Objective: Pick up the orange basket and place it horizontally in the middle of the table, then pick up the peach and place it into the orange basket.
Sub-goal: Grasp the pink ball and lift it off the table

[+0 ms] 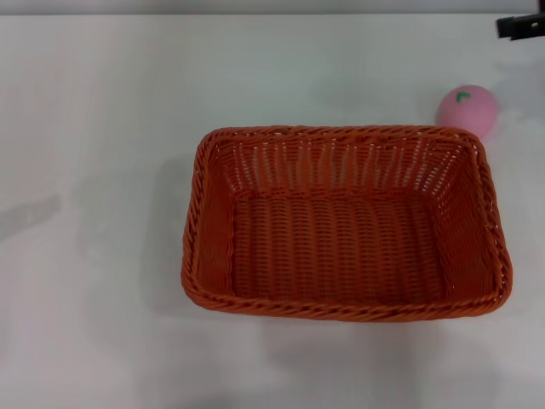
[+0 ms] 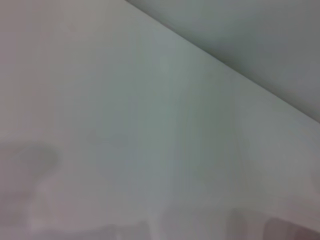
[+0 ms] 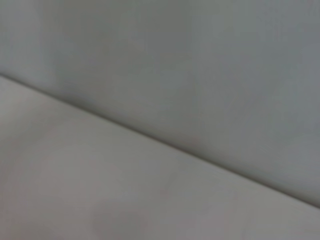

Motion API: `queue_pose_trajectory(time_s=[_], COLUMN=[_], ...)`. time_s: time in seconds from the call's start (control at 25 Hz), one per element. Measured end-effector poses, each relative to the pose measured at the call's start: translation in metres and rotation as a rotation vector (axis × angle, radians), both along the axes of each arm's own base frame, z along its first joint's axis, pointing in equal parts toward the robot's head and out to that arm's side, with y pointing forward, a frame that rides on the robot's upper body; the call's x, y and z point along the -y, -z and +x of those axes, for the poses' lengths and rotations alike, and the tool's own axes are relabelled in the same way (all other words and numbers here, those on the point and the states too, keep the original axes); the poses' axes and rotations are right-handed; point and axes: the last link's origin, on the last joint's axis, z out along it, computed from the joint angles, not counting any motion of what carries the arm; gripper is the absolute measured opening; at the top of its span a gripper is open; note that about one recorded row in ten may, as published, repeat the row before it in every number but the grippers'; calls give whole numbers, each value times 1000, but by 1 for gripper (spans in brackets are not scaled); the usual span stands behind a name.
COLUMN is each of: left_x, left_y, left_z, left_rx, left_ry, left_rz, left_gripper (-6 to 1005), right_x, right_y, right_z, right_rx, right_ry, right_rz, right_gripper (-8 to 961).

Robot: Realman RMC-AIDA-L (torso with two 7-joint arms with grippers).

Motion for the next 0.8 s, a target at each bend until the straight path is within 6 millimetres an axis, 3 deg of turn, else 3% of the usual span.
queue_pose_trajectory(time_s=[0.24, 0.8], left_x=[4, 6], left_y=[-2, 3], left_z=[0, 2], left_rx=[18, 32], left_ry=[17, 57], left_rz=[4, -14], left_gripper=[479, 478], right_x=[6, 3], right_y=[18, 23], right_z=[-2, -7], right_rx=[-8, -3], right_ry=[14, 13], right_rz=[-63, -75], right_gripper=[843, 846])
